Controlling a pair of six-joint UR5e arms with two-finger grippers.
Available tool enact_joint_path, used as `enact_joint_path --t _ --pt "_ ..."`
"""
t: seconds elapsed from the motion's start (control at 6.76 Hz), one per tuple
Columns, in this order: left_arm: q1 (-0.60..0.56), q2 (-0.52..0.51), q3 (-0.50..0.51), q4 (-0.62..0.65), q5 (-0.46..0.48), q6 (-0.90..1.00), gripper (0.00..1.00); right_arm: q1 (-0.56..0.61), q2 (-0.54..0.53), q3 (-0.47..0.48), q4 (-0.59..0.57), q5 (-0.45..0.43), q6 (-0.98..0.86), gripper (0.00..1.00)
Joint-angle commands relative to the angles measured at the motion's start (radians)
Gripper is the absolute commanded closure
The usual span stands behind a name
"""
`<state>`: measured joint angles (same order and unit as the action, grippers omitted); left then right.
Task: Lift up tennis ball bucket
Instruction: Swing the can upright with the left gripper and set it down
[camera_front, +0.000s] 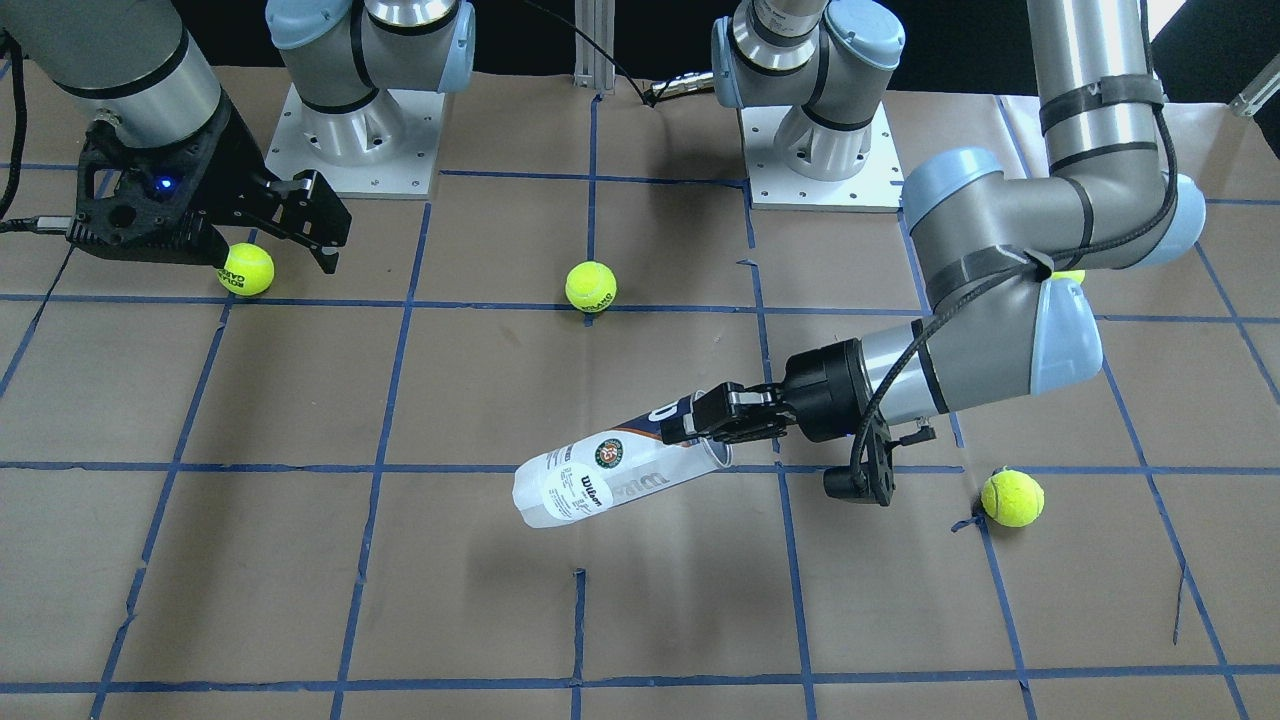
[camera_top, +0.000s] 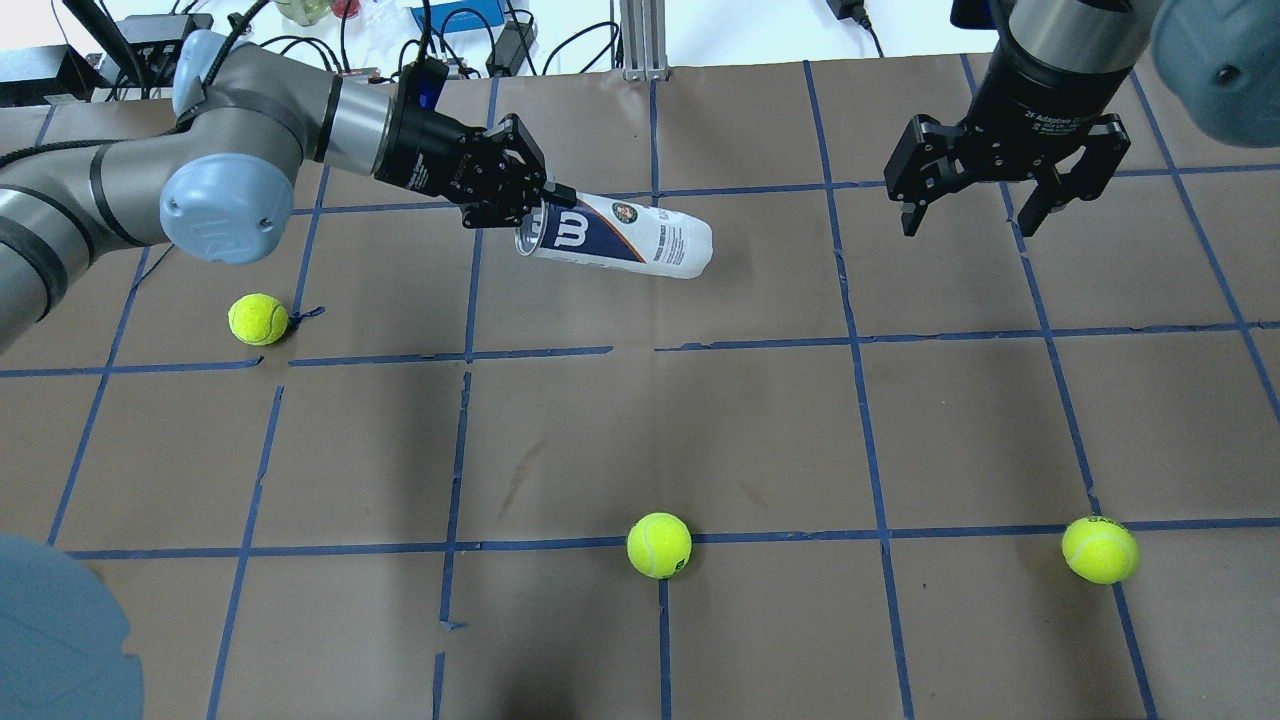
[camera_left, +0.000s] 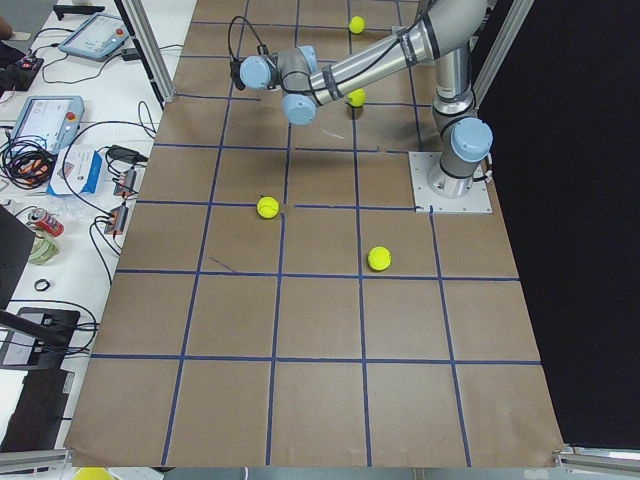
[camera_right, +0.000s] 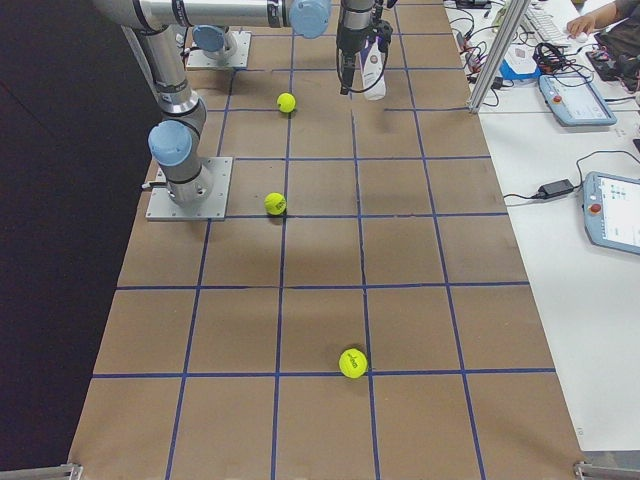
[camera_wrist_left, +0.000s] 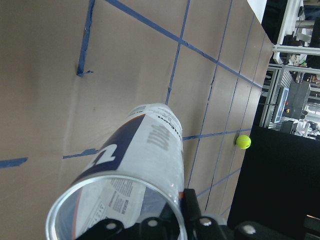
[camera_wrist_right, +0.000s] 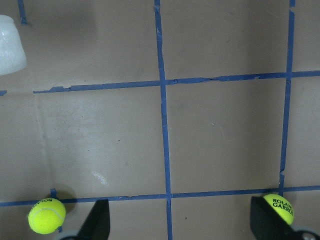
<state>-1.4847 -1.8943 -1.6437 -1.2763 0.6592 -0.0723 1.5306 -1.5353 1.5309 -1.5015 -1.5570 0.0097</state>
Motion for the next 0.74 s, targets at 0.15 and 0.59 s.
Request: enact_joint_path --t 0.15,0.59 --pt "-0.121 0.035 0.219 -0.053 0.520 -0.073 0.99 -0.001 0.000 0.000 0.000 0.000 -0.002 0.00" --pt "-0.354 -0.124 0.399 -0.084 1.072 0.006 0.99 -0.003 0.001 0.000 -0.003 0.000 0.000 0.00"
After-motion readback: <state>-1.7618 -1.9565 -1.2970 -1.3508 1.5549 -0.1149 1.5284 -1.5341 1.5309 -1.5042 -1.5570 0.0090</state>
